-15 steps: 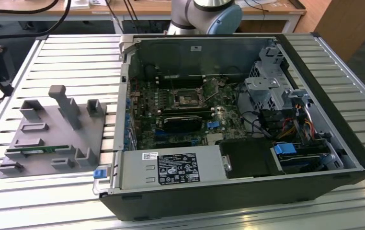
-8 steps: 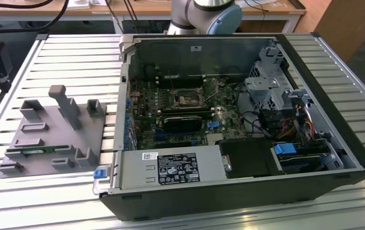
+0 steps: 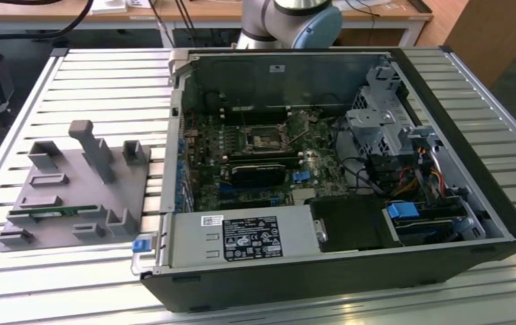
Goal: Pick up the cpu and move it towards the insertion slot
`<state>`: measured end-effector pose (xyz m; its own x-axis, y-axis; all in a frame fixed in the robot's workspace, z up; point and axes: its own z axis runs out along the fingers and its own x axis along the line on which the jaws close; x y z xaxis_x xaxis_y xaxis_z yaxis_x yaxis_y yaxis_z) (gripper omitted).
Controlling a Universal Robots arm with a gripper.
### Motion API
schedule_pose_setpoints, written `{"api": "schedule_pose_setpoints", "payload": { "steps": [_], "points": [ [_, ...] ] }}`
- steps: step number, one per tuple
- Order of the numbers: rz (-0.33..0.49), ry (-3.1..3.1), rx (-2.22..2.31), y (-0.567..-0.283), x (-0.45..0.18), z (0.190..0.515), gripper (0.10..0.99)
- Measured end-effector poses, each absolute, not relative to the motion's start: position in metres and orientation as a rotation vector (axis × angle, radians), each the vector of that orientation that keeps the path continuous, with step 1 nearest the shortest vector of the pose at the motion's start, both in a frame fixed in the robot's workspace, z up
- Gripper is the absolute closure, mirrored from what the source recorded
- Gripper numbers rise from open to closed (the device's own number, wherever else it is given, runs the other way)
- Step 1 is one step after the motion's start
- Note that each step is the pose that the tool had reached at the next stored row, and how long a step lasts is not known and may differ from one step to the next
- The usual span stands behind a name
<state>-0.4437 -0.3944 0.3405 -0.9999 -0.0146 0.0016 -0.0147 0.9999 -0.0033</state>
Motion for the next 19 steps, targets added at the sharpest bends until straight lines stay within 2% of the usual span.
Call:
{"api": "schedule_pose_setpoints", "payload": {
  "steps": [19],
  "points": [
    [0.006,-3.14,0.023,-0.394,-0.444,0.365,0.541]
  ]
}}
